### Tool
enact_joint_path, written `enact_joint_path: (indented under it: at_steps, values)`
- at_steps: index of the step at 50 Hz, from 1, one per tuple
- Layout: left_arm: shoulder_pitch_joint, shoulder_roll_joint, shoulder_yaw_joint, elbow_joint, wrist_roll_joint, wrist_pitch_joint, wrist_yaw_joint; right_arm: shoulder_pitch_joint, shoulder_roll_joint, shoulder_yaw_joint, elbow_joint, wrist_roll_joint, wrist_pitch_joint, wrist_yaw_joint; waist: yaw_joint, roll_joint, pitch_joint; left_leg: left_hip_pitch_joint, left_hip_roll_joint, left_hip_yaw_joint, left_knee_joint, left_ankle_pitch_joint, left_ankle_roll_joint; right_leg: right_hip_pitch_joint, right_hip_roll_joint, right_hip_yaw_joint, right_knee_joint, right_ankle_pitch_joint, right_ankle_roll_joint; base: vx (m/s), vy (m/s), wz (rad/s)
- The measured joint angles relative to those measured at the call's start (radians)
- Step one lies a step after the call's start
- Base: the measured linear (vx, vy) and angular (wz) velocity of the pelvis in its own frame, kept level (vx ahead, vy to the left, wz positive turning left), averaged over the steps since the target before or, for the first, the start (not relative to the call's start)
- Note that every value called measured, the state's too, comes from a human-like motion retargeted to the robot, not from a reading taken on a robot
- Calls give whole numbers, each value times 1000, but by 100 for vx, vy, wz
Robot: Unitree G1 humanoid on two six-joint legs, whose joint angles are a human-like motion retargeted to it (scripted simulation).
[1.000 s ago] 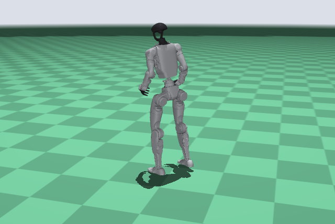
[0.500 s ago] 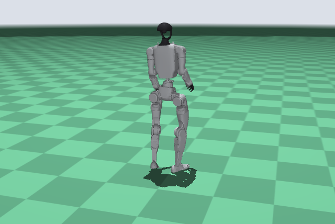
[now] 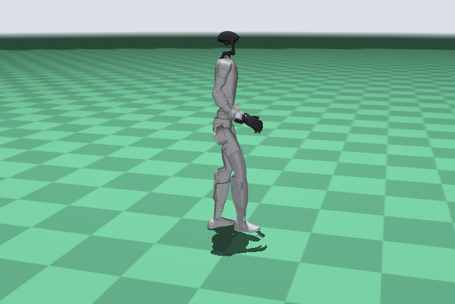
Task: Walk run
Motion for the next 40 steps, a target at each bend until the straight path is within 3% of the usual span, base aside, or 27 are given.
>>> enact_joint_path:
  at_steps: [3,8,10,13,15,18,22,29,34,37,40]
  values:
    - [-3,-43,10,-30,-16,-9,5,-6,18,-15,42,-24,6,-1,9,8,-2,20,-6,61,-20,-6,-4,13,6,13,54,-17,36,-7,-2,-172]
    - [19,-90,13,-92,-48,-6,-8,-9,34,-21,69,-24,-9,-80,-45,74,-18,37,35,84,-17,-20,-14,89,34,15,79,-21,1,7,-6,-88]
    - [23,-89,-9,-106,-40,8,-44,-5,37,-29,88,-28,-10,-88,-63,88,-19,58,32,102,-18,-25,-24,135,48,57,55,3,16,15,-5,-7]
    - [36,-64,-32,-121,7,16,-99,5,31,-31,112,-17,-11,-91,-66,85,-33,103,15,175,7,-47,-51,239,72,98,-85,-72,29,32,1,-4]
    - [52,-37,-35,-135,59,5,-115,1,24,-33,132,2,-14,-101,-50,72,-23,114,18,177,83,-56,-64,291,40,98,-135,-55,40,37,2,-8]
    - [90,-48,-20,-156,166,-58,-44,-50,21,-65,139,5,-10,-71,12,16,6,-22,35,121,395,-28,-9,318,-38,145,-163,-58,62,28,4,-10]
    - [161,-44,46,-159,164,-103,23,-110,6,-24,123,23,-14,-71,12,28,6,-245,52,-70,684,-53,-94,368,-15,128,-239,-44,40,33,1,5]
    - [303,-14,143,-277,107,-185,86,-243,-21,4,28,111,-32,-28,118,43,28,-458,100,-52,656,-76,-43,408,12,161,-277,-76,29,42,2,-14]
    - [400,-9,211,-356,82,-140,52,-344,-31,47,-59,287,-30,12,166,74,23,-607,143,-47,666,-114,-37,426,39,169,-268,-129,46,54,5,-1]
    - [436,-21,239,-370,61,-147,74,-377,-5,101,-83,432,-18,40,176,63,16,-672,135,-58,705,-143,-31,422,42,207,-230,-150,71,67,0,23]
    - [441,-19,266,-376,70,-187,131,-367,8,148,-93,453,-16,59,180,39,2,-712,121,-87,744,-188,-45,431,34,203,-182,-159,129,111,0,4]
